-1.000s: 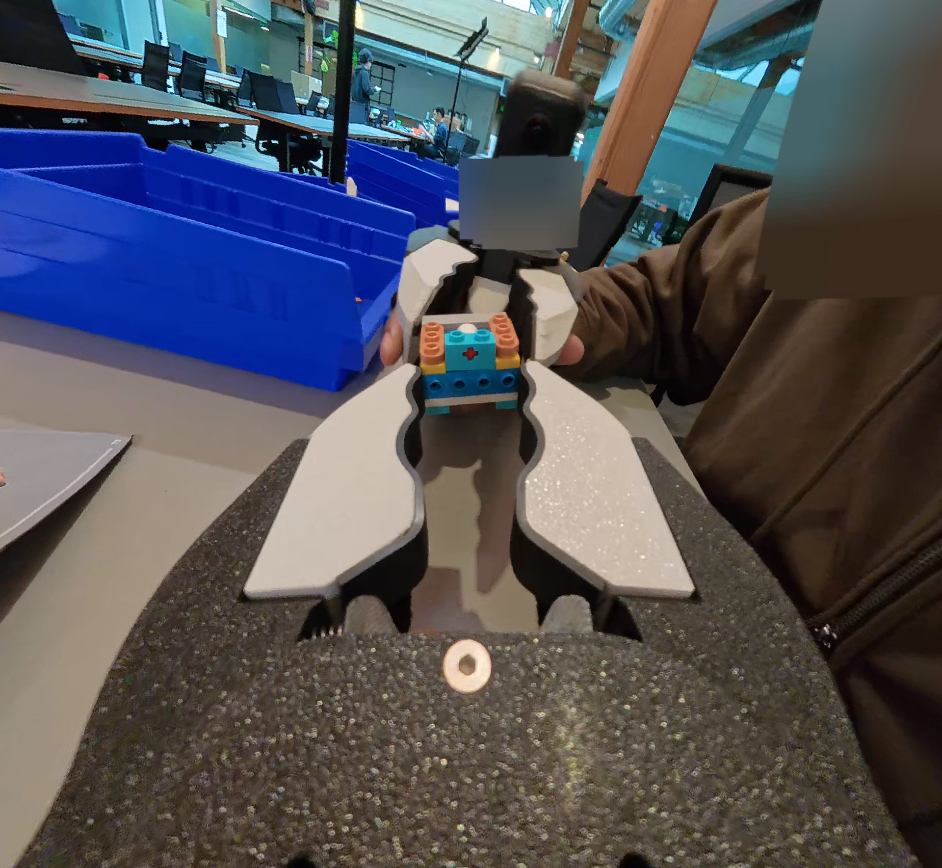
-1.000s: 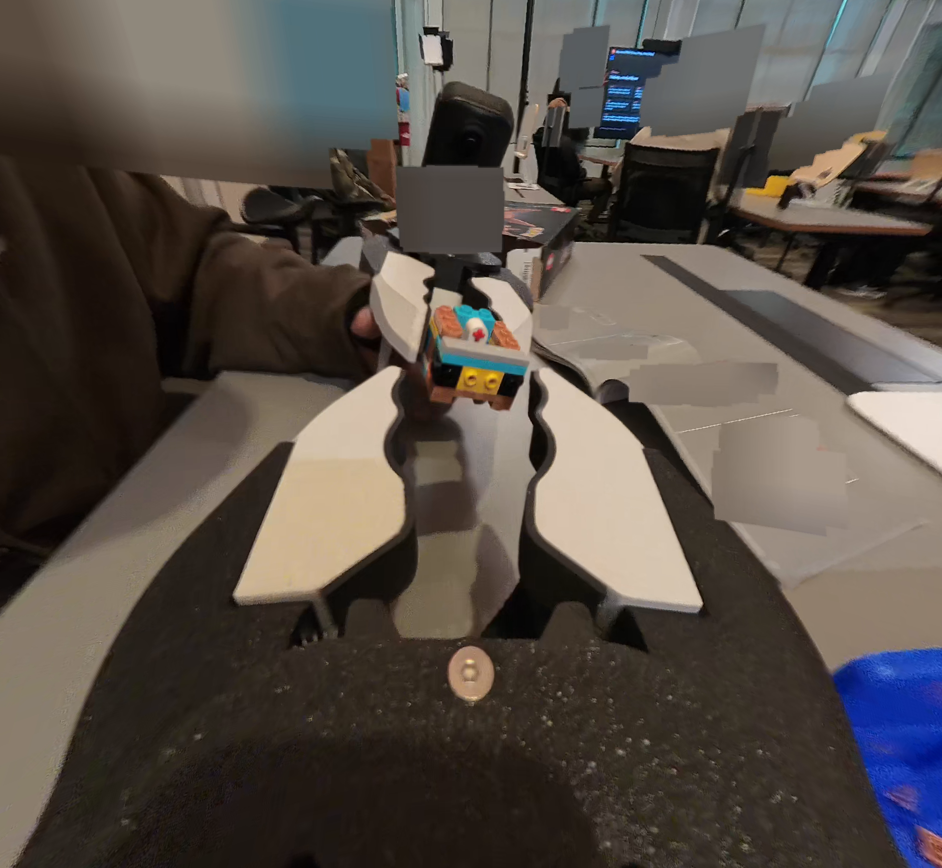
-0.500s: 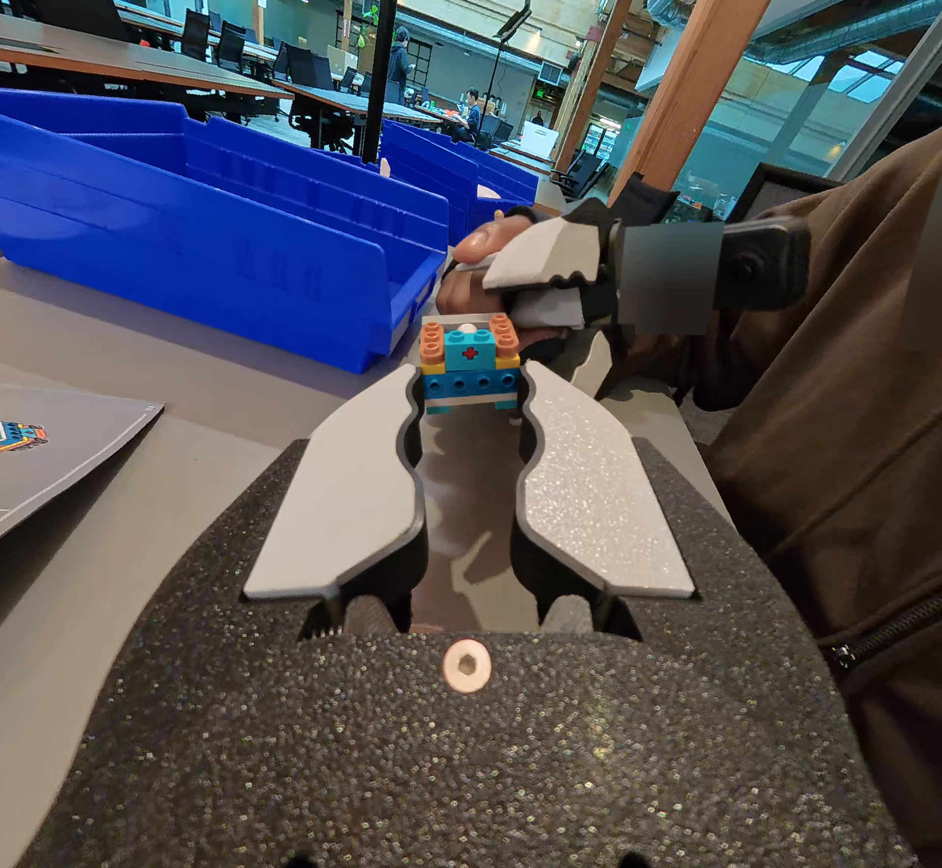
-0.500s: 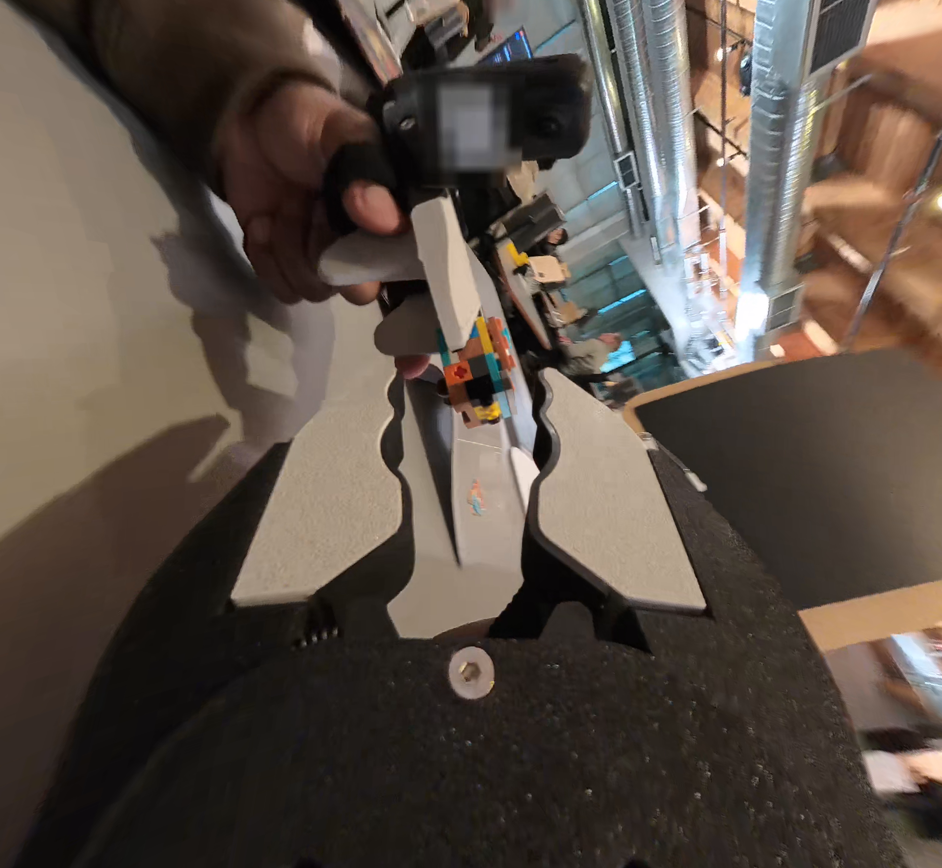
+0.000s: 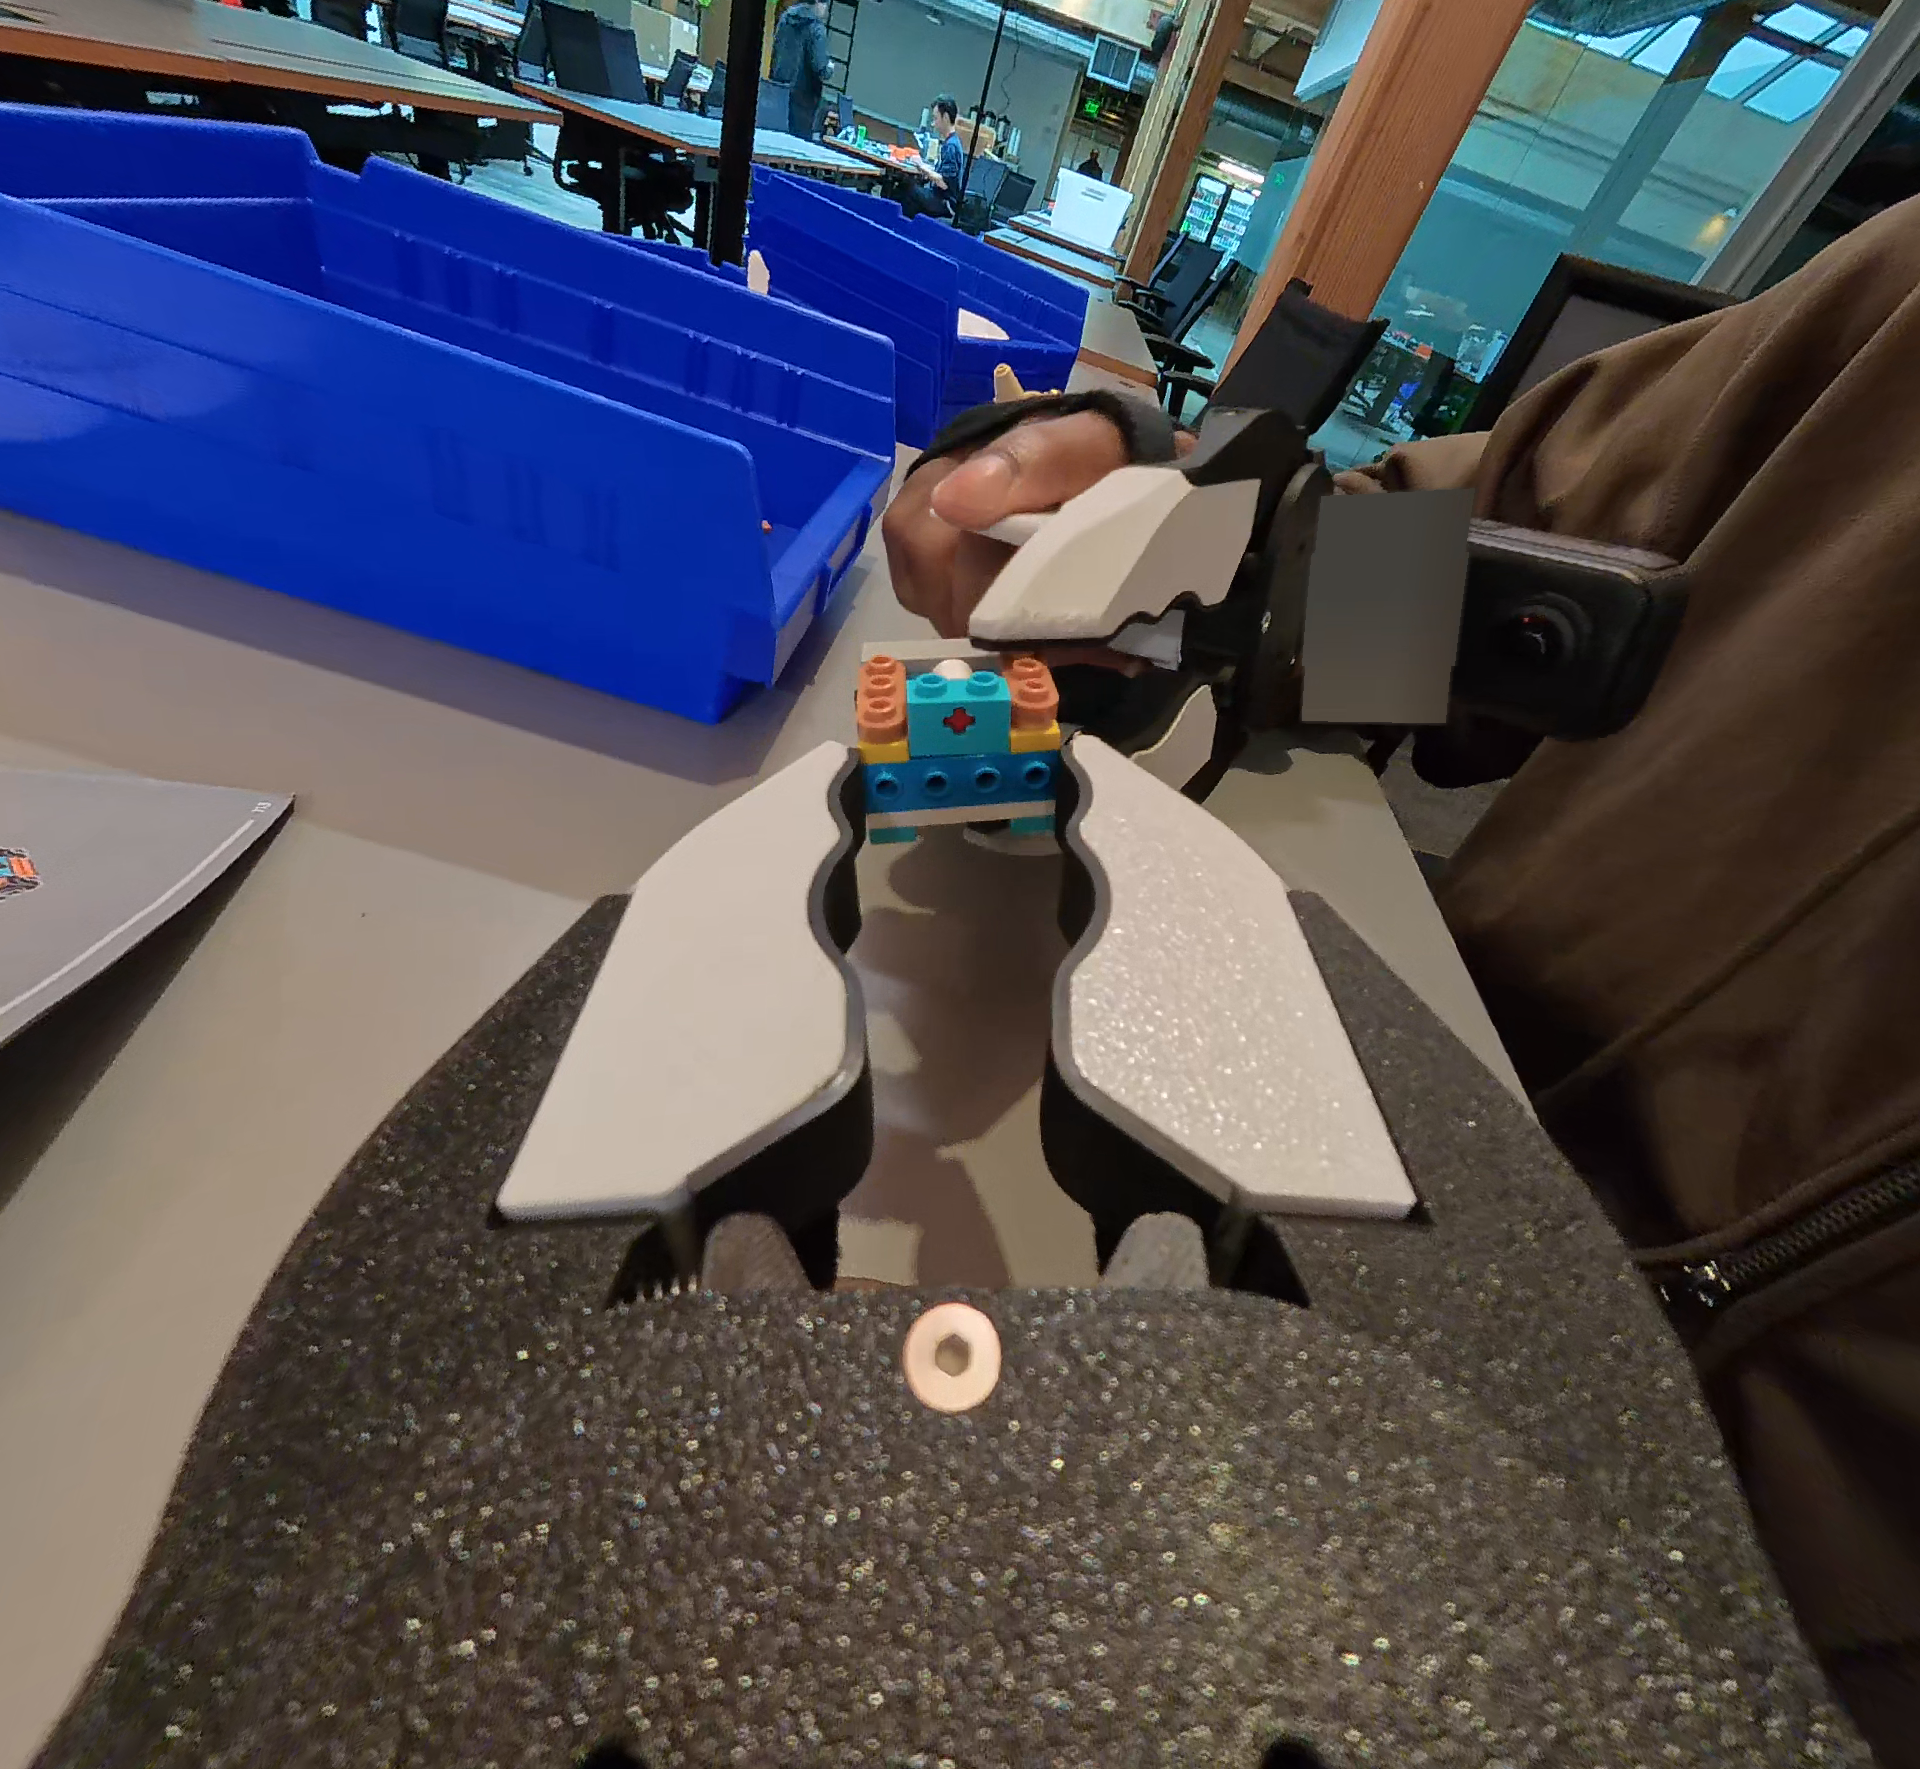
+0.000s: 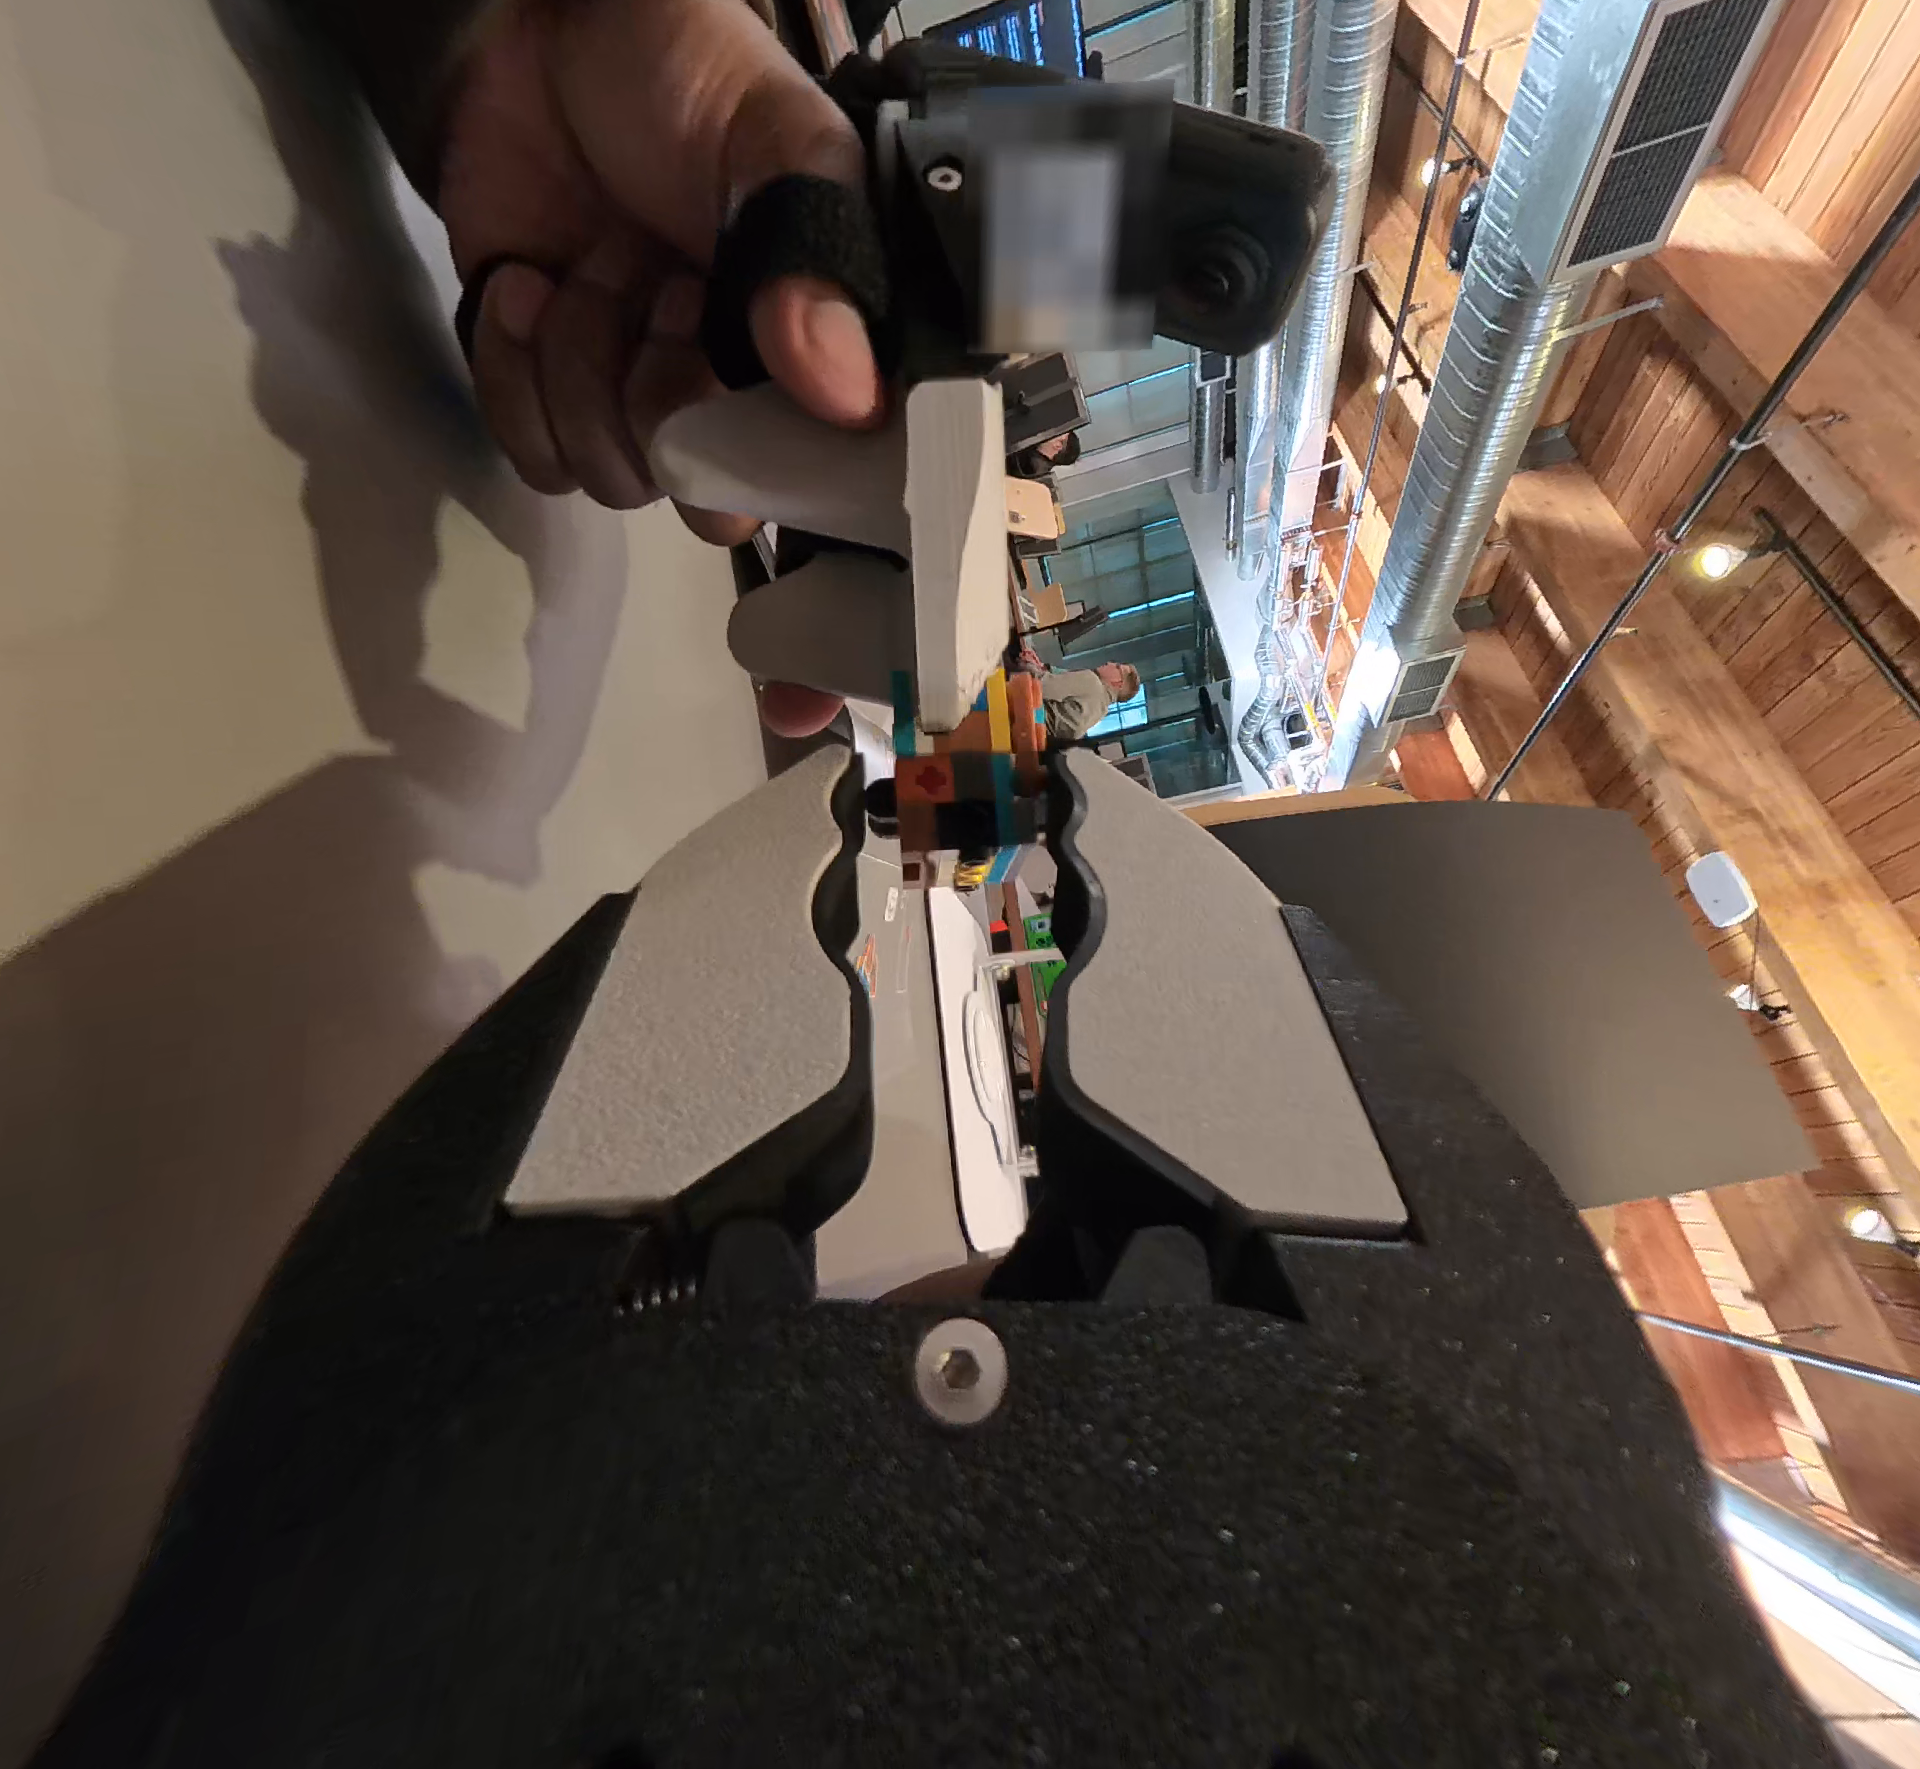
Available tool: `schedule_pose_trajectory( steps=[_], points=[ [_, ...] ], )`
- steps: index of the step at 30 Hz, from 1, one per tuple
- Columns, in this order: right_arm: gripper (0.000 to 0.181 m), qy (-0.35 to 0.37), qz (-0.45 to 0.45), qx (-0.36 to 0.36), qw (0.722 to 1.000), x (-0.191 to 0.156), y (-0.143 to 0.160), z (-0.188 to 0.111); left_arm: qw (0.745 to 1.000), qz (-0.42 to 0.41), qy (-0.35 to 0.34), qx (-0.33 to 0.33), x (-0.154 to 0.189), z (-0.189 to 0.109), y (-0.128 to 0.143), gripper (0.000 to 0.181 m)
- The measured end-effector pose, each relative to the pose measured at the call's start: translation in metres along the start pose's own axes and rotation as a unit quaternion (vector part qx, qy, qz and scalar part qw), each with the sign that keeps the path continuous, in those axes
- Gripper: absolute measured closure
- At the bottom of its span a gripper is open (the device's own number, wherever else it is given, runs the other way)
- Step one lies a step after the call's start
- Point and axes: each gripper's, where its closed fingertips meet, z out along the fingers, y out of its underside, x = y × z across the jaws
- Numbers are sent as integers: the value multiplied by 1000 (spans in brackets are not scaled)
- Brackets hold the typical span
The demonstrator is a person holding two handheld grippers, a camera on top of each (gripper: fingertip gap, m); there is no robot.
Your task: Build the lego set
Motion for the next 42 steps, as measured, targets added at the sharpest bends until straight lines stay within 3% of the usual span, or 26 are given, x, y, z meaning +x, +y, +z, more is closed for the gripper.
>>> schedule_pose_trajectory(
  steps=[14,21,31,38,42],
  points=[
    [155,-46,18,0,999,-6,0,-1,999,23,-10,-28,-1,1,7,147],
    [155,-32,7,-10,999,-6,3,2,1000,6,-9,-22,-4,0,7,146],
    [135,-6,15,-15,1000,-1,2,5,999,-36,1,-6,-6,-2,3,146],
    [154,-8,-7,-12,1000,-7,-3,6,999,-37,5,-20,-4,1,7,146],
    [155,-15,4,-7,1000,-7,-3,6,999,-36,4,-24,-3,1,8,146]
  ],
)
